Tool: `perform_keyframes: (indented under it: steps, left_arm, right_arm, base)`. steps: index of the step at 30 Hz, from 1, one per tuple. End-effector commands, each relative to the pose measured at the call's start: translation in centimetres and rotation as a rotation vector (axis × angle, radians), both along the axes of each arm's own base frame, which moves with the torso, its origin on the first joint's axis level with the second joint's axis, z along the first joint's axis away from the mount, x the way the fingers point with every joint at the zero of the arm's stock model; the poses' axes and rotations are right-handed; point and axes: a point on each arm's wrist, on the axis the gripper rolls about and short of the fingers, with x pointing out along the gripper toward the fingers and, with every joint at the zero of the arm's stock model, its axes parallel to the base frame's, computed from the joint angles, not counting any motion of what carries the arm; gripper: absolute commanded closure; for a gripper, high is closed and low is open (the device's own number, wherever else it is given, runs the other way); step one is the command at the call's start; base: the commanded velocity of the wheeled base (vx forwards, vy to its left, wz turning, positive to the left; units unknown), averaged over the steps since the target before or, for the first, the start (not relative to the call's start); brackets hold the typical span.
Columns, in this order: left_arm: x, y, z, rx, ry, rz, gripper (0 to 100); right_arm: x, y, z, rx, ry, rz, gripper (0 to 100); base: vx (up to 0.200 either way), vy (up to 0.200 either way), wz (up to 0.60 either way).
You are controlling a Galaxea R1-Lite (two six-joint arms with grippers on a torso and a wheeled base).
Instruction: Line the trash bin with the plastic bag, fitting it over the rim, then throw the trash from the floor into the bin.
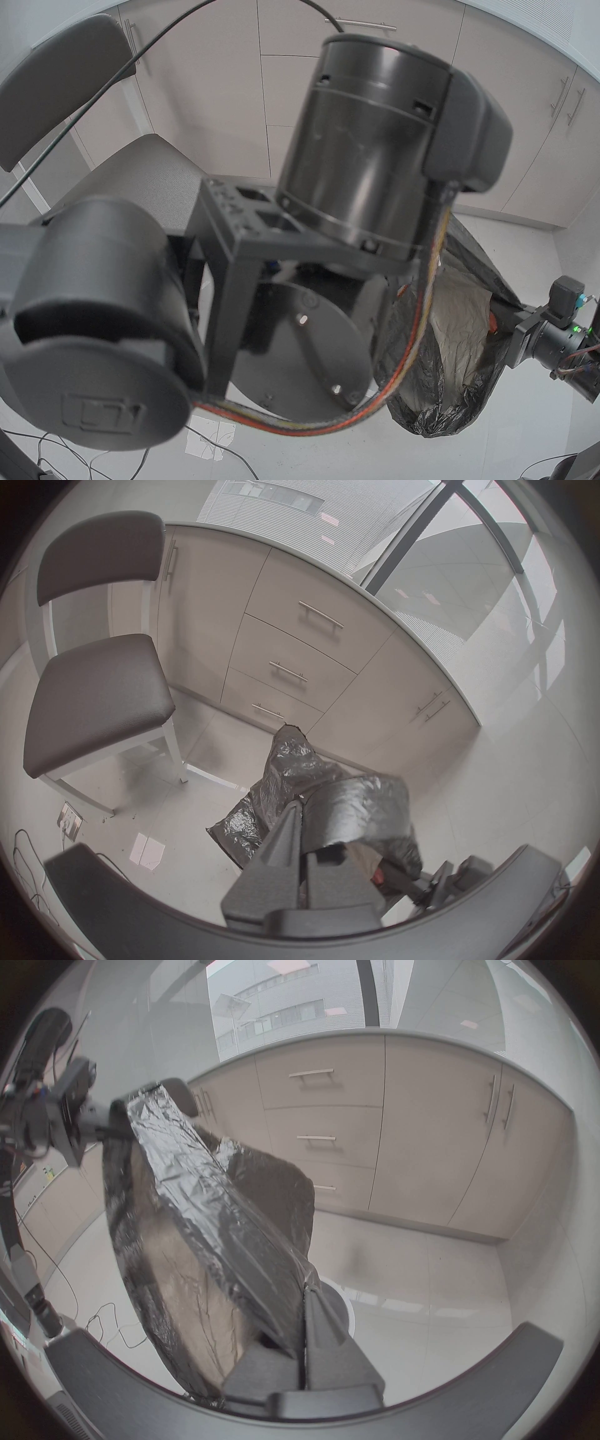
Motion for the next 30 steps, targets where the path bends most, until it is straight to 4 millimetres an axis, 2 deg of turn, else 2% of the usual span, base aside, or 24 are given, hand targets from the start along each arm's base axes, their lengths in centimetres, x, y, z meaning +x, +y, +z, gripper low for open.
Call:
perform_keyframes:
  steps: [1,5,12,20,30]
  left_arm:
    - [-0.7,-0.6,-0.7,0.014,-0.012,-0.031,100]
    - [-1.9,-1.5,-0.3,-0.018,-0.031,-0.074,100]
    - [-3.6,-2.3,-0.2,-0.044,-0.045,-0.15,100]
    - [-3.3,-3.0,-1.5,-0.021,-0.024,-0.155,100]
    - [-3.5,-2.8,-0.9,-0.043,-0.03,-0.157,100]
  right_arm:
    - [-1.6,-1.1,3.7,0.087,-0.135,0.001,100]
    - [-1.7,-1.1,4.7,0.097,-0.153,0.0,100]
    - [-1.9,-1.3,4.5,0.094,-0.148,0.0,100]
    - [-2.7,-1.9,4.0,0.093,-0.15,0.0,100]
    - [-4.0,-2.7,5.3,0.12,-0.169,-0.001,100]
  base:
    - [0.0,0.0,0.0]
    - [0.0,0.0,0.0]
    - [0.0,0.0,0.0]
    - [0.0,0.0,0.0]
    - [0.0,0.0,0.0]
